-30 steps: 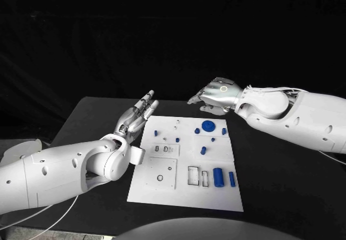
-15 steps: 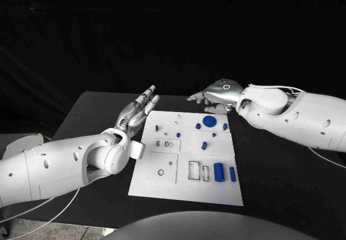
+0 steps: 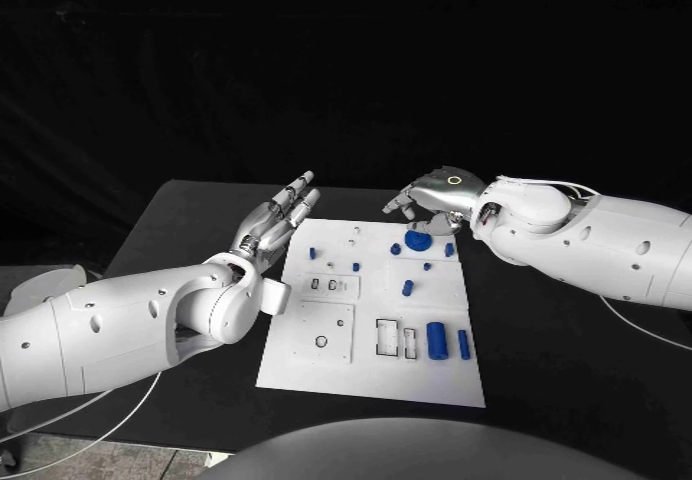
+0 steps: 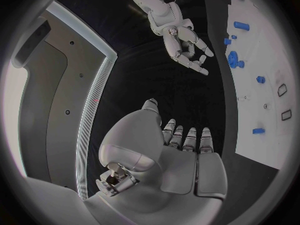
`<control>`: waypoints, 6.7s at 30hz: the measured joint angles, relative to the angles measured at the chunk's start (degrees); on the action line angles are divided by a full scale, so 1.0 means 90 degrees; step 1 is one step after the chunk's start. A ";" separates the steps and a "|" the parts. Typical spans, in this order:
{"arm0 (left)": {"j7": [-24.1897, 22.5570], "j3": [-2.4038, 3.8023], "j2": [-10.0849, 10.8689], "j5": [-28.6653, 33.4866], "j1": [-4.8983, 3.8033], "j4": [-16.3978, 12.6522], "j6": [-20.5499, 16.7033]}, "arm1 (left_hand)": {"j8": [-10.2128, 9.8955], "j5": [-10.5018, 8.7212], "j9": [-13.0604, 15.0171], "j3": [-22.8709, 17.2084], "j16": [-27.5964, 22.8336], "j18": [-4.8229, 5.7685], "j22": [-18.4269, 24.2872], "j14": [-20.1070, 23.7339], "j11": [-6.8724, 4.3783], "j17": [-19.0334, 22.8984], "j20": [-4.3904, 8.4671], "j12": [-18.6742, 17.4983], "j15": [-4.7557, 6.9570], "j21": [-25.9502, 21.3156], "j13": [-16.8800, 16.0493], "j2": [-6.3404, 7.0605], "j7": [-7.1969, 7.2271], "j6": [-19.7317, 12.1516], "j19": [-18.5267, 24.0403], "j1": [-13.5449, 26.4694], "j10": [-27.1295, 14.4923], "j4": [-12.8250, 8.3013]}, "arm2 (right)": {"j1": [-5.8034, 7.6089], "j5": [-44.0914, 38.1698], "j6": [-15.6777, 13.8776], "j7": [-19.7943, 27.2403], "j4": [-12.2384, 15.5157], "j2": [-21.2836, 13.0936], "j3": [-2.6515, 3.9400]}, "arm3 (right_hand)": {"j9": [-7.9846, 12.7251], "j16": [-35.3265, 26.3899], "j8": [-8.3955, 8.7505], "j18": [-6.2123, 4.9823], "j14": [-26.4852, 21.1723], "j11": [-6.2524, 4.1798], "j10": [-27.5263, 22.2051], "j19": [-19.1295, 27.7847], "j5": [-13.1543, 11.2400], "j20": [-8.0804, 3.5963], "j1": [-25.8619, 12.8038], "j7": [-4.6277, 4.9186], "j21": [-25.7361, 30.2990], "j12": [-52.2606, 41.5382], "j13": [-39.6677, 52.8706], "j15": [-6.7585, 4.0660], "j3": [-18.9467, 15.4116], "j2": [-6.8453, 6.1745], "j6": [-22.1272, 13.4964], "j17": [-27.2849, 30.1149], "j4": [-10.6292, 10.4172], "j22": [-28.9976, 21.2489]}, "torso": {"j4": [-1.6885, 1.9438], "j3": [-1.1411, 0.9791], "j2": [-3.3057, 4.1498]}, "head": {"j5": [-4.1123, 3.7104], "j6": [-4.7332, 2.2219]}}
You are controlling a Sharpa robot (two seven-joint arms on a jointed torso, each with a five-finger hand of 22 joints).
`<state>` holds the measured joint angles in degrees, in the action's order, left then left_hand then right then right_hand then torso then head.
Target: Assemble the parts on the task board
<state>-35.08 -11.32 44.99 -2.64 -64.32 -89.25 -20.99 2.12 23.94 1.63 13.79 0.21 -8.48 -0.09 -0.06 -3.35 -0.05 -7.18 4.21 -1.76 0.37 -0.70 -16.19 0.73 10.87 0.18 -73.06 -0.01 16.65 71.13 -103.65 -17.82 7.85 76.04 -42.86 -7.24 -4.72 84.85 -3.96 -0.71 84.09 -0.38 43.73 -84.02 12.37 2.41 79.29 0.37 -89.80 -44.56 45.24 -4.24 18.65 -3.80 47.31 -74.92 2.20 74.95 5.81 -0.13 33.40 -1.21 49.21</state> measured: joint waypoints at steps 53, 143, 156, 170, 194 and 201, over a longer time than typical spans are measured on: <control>0.0121 -0.0003 -0.0043 -0.0005 0.0057 0.0127 0.0288 | 0.0000 0.0162 -0.0002 -0.0053 0.0000 0.0000 -0.0001 0.0000 0.0092 -0.0004 -0.0112 -0.0026 -0.0135 0.0000 0.0001 -0.0008 -0.0024 -0.0025 -0.0023 -0.0159 -0.0001 -0.0018 | -0.0621 -0.0324 0.0185 -0.0234 -0.1222 0.0877 0.0022 | -0.0469 -0.0240 0.0007 -0.0009 -0.0008 0.0325 0.0898 0.0000 0.0117 0.0076 -0.0170 0.0183 0.0006 0.4021 -0.3720 0.0131 0.0366 -0.0274 0.0702 0.0001 -0.0285 -0.0004 | 0.0007 0.0012 -0.0027 | 0.0015 0.0087; 0.0237 -0.0004 -0.0085 -0.0004 0.0133 0.0169 0.0466 | 0.0000 0.0260 -0.0007 -0.0123 0.0000 0.0001 0.0000 0.0000 0.0228 -0.0003 -0.0249 0.0001 -0.0227 0.0000 -0.0002 0.0024 -0.0114 -0.0070 -0.0023 -0.0309 -0.0001 -0.0053 | -0.0505 0.0610 -0.0128 -0.0132 -0.2776 0.2453 0.0184 | -0.1071 -0.0361 -0.0234 -0.0012 0.0004 0.0547 0.2305 0.0000 -0.0586 0.0073 0.0217 0.0469 0.0032 0.4486 -0.4450 0.0118 0.0411 0.0025 0.1577 -0.0001 -0.0349 -0.0005 | 0.0106 -0.0007 0.0027 | 0.0131 0.0088; 0.0236 -0.0004 -0.0151 -0.0004 0.0135 0.0237 0.0475 | 0.0000 0.0292 -0.0007 -0.0123 0.0000 0.0001 0.0000 0.0000 0.0251 -0.0003 -0.0249 0.0001 -0.0227 0.0000 -0.0002 0.0024 -0.0114 -0.0070 -0.0023 -0.0309 0.0022 -0.0053 | -0.0599 0.0642 0.0061 -0.0159 -0.2931 0.2507 0.0184 | -0.1075 -0.0361 -0.0141 -0.0011 -0.0020 0.0479 0.2257 0.0000 -0.0585 0.0121 0.0249 0.0492 0.0056 0.4544 -0.4510 0.0142 0.0406 -0.0008 0.1463 -0.0003 -0.0344 0.0000 | 0.0159 -0.0011 0.0063 | 0.0064 0.0088; 0.0234 -0.0004 -0.0175 -0.0004 0.0135 0.0266 0.0496 | 0.0000 0.0292 -0.0007 -0.0123 0.0000 0.0001 0.0000 0.0000 0.0274 -0.0004 -0.0249 0.0001 -0.0227 0.0000 -0.0001 0.0022 -0.0137 -0.0094 -0.0023 -0.0310 -0.0001 -0.0053 | -0.0663 0.0536 0.0080 -0.0265 -0.3031 0.2548 0.0184 | -0.1073 -0.0385 -0.0117 -0.0011 -0.0020 0.0431 0.2257 0.0000 -0.0522 0.0121 0.0281 0.0471 0.0057 0.4569 -0.4541 0.0141 0.0434 -0.0041 0.1441 -0.0001 -0.0314 -0.0001 | 0.0163 -0.0011 0.0052 | 0.0099 0.0088; 0.0257 -0.0005 -0.0250 -0.0016 0.0135 0.0311 0.0559 | 0.0024 0.0292 -0.0007 -0.0123 0.0000 0.0000 -0.0001 0.0001 0.0321 -0.0005 -0.0295 0.0001 -0.0272 0.0000 -0.0006 0.0024 -0.0160 -0.0070 -0.0023 -0.0359 -0.0002 -0.0053 | -0.0688 0.0437 0.0080 -0.0322 -0.3399 0.2764 0.0188 | -0.1081 -0.0449 -0.0091 -0.0011 -0.0020 0.0387 0.2214 0.0000 -0.0524 0.0121 0.0281 0.0447 0.0111 0.4582 -0.4570 0.0141 0.0462 -0.0041 0.1418 0.0000 -0.0341 -0.0003 | 0.0160 -0.0007 0.0055 | 0.0117 0.0088; 0.0269 -0.0005 -0.0258 -0.0024 0.0135 0.0325 0.0581 | 0.0024 0.0292 -0.0007 -0.0141 0.0000 0.0000 -0.0001 0.0000 0.0343 -0.0005 -0.0295 0.0027 -0.0272 0.0000 -0.0005 0.0024 -0.0159 -0.0070 -0.0023 -0.0359 0.0022 -0.0035 | -0.0707 0.0435 0.0054 -0.0318 -0.3472 0.2787 0.0190 | -0.1080 -0.0480 -0.0061 -0.0011 -0.0020 0.0373 0.2227 0.0000 -0.0573 0.0121 0.0280 0.0424 0.0142 0.4583 -0.4579 0.0141 0.0450 -0.0041 0.1395 0.0001 -0.0388 -0.0004 | 0.0159 -0.0004 0.0054 | 0.0140 0.0088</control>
<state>-32.66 -11.36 42.66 -2.85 -63.11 -86.32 -15.76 2.33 26.57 1.57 12.52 0.21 -8.48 -0.10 -0.05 -0.26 -0.10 -9.83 4.46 -4.21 0.37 -0.75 -15.97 -0.71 10.24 -0.03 -76.29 0.19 16.33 64.77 -99.73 -17.33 4.99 44.79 -17.79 -5.53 -14.44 80.52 -4.51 -0.80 83.92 2.98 63.77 -84.02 7.22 3.50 81.81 4.19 -88.53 -3.31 4.03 -2.97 22.70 -4.17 59.87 -74.91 -1.30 74.92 7.24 -0.16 33.89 0.04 50.00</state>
